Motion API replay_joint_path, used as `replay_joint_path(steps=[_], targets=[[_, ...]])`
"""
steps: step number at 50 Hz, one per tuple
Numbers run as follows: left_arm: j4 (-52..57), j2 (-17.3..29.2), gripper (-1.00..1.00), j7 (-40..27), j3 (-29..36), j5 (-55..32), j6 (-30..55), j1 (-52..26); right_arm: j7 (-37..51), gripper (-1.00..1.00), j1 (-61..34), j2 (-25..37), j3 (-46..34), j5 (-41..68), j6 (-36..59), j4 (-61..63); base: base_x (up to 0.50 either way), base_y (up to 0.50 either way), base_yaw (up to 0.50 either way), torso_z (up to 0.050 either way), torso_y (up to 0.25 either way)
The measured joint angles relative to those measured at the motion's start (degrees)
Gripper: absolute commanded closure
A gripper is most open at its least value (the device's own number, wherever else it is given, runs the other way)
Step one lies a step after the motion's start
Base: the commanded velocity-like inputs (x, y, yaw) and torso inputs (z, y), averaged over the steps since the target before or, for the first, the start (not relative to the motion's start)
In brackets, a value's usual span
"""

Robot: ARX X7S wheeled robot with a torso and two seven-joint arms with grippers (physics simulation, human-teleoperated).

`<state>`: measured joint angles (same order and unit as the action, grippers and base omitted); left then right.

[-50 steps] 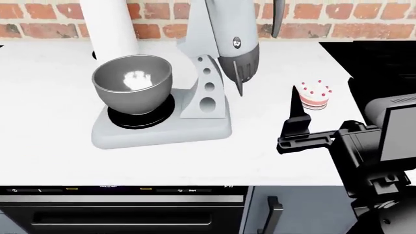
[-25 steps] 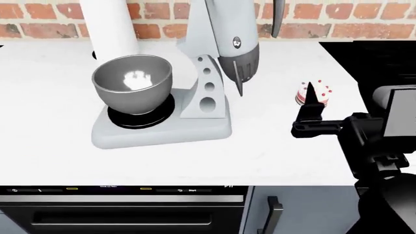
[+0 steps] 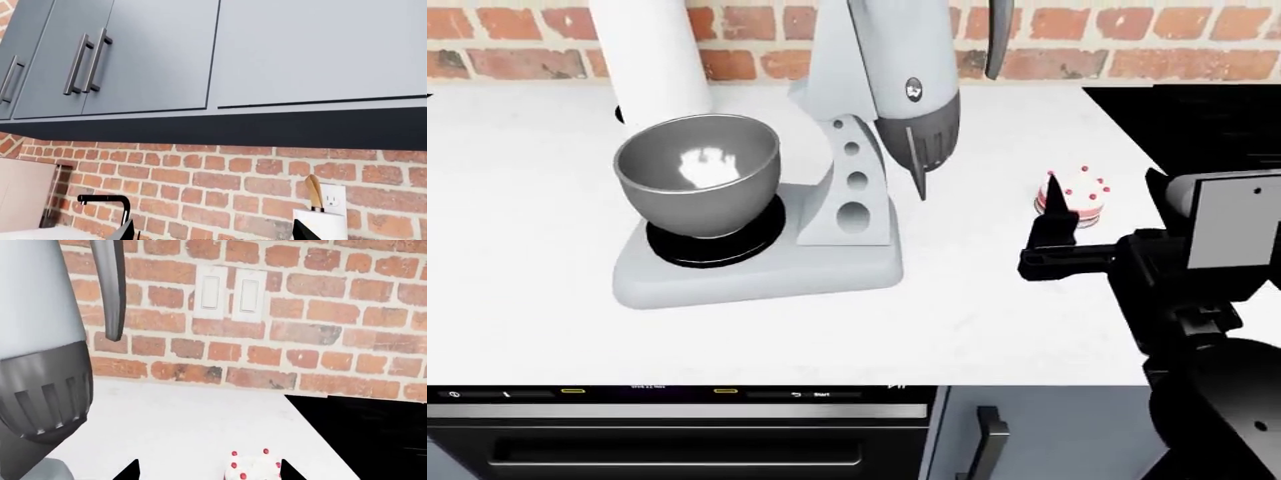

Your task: Place the cake in the stand mixer bowl.

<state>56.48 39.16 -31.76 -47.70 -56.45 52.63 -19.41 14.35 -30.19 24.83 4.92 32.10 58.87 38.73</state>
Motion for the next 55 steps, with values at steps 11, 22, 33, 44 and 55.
replay_joint_path(steps=[11,22,33,44,55], targets=[[-0.3,-0.1,-1.00,-0.1,0.6,0.5,-0.7,0.5,-0.8,-1.00,-3.2,0.2,-2.8,-1.6,-1.1,-5.7,0.00,0.00,0.00,0.000,0.000],[-0.6,-0.1,-1.00,-0.3,1.1,0.8,-1.2,1.0,-2.0,-1.00,-6.1,0.8,-5.3,-3.7,-3.1,-11.9,0.00,0.00,0.00,0.000,0.000],[-0.9,0.0,-1.00,-0.5,1.3,0.7,-1.7,1.4,-2.7,-1.00,-8.7,1.4,-7.0,-5.7,-5.2,-17.5,0.00,0.00,0.00,0.000,0.000],[-1.1,0.1,-1.00,-0.6,1.3,0.6,-2.2,1.8,-3.9,-1.00,-10.1,1.4,-8.2,-6.9,-8.0,-22.7,0.00,0.00,0.00,0.000,0.000],[-1.3,0.1,-1.00,-0.7,1.5,0.8,-2.7,2.2,-5.4,-1.00,-10.9,1.0,-9.5,-7.9,-10.7,-27.9,0.00,0.00,0.00,0.000,0.000]])
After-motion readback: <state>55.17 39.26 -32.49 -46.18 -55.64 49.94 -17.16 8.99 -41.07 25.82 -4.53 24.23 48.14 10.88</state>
